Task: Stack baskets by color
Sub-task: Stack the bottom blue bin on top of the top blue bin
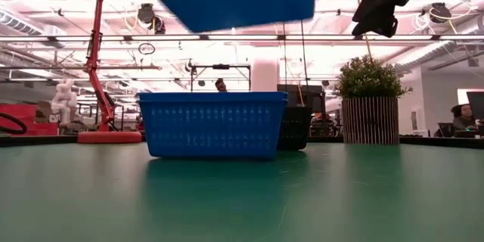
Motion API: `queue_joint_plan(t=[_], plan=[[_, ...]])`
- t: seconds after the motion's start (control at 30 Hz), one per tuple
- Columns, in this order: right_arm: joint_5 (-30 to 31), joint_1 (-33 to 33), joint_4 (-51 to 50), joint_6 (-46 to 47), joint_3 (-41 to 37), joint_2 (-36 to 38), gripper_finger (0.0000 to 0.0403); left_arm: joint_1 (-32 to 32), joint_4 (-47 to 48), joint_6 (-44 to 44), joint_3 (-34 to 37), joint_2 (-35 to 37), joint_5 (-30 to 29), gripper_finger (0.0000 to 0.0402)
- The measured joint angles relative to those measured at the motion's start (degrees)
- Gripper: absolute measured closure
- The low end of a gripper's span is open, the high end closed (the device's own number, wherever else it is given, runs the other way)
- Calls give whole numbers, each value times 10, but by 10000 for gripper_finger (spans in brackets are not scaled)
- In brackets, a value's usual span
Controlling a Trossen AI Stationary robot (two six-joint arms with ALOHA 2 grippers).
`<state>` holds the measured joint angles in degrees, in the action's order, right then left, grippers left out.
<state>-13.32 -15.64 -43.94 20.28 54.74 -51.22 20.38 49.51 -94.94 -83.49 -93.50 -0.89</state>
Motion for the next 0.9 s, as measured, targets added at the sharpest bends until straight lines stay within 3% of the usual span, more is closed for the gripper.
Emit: queue_joint_plan(t=[0.63,0.9], plan=[[0,0,-5,7,0,0,264,-122,122,82,-4,52,4,390],[0,0,-5,7,0,0,264,-129,100,105,28,52,-17,394]])
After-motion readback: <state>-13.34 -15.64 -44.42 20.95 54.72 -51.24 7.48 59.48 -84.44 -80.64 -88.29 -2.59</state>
